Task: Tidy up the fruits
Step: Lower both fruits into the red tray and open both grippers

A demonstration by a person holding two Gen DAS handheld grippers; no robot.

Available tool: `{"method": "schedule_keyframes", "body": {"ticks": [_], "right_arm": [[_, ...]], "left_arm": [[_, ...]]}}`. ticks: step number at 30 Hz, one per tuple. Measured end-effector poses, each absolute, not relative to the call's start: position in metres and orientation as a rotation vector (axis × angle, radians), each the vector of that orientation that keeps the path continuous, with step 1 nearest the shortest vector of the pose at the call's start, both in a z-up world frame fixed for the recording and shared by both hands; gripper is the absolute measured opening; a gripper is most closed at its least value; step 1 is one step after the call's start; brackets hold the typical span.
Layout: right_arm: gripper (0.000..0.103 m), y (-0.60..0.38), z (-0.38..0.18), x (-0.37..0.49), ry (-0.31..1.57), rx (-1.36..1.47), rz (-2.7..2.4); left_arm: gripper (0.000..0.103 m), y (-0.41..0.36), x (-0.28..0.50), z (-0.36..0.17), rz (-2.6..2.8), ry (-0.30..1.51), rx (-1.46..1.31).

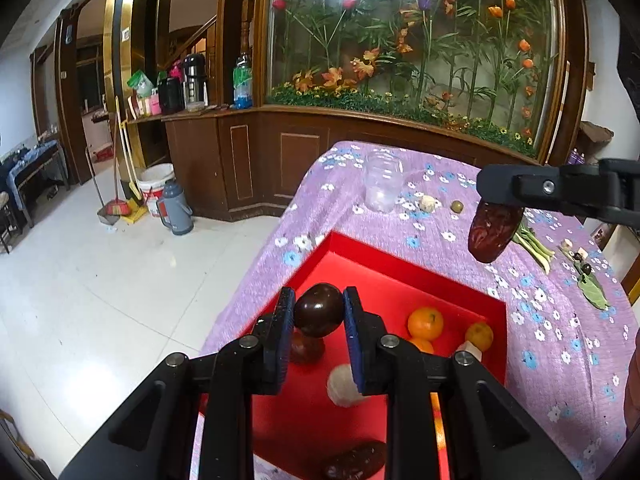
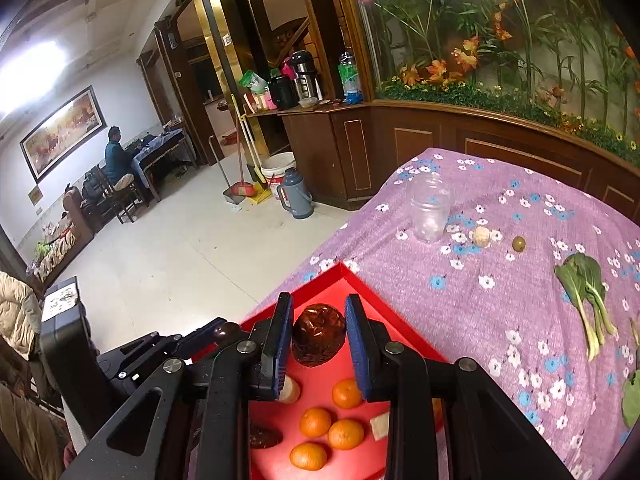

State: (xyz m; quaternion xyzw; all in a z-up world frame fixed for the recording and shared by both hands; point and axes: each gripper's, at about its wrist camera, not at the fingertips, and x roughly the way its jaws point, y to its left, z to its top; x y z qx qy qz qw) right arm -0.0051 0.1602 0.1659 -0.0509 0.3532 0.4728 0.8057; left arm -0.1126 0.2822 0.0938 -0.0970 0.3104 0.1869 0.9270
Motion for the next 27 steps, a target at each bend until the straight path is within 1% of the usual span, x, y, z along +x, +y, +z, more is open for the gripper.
{"method": "schedule_keyframes", "body": {"ticks": [7, 11, 22, 27], "right_arm": [[0.029, 0.170, 0.183, 0.010, 0.738, -0.074, 1.031], [0.029, 0.175, 0.174, 0.015, 0.762, -0.060, 1.042], [0.029, 0.199, 0.098, 0.039, 0.949, -0.036, 1.048], [0.030, 0.209, 0.068, 0.048, 1.030, -0.033, 1.046]], "left_arm": [[0.023, 0.297, -0.101, 0.114, 0.402, 0.605, -0.180], [0.023, 0.306, -0.098, 0.107, 0.413, 0.617, -0.200], [0.023, 0.297, -0.084, 0.048, 0.366, 0.732, -0.291], [0.023, 0.298, -0.076, 0.037, 0.366, 0.752, -0.307]]}}
